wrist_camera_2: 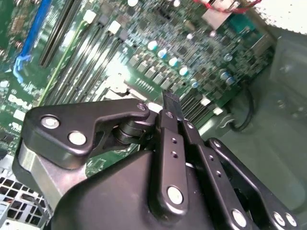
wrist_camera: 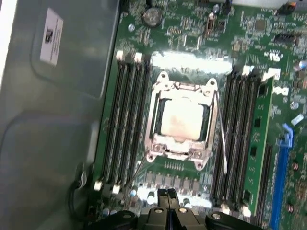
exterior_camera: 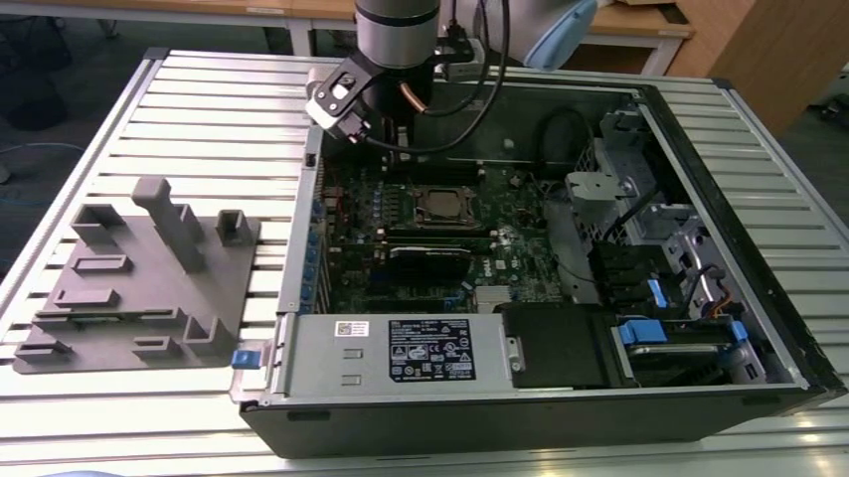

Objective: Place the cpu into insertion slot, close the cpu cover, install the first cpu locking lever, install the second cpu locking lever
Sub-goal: 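Install the first cpu locking lever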

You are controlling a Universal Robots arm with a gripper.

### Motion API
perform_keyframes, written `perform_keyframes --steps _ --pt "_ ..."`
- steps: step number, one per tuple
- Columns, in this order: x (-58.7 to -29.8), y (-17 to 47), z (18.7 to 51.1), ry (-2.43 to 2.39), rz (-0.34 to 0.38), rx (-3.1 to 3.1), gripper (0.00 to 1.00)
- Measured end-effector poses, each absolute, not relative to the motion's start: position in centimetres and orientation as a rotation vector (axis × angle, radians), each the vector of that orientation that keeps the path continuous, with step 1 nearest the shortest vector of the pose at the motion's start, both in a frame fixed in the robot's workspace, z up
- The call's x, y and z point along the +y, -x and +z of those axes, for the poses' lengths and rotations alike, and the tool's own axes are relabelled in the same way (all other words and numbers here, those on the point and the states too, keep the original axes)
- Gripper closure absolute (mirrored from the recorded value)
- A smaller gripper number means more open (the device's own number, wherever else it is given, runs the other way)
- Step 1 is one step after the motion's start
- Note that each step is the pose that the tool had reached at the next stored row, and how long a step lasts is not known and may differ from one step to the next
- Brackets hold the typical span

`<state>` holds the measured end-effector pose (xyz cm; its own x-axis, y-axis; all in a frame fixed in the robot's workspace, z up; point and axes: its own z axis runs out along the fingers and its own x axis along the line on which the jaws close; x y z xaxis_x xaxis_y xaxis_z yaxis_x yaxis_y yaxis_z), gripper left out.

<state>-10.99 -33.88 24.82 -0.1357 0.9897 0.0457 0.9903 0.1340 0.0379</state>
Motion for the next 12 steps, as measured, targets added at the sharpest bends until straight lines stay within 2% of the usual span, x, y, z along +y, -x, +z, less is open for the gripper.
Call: perform_keyframes --steps 12 --pt "-33.95 9.99 24.70 1.920 -0.082 -2.477 0.89"
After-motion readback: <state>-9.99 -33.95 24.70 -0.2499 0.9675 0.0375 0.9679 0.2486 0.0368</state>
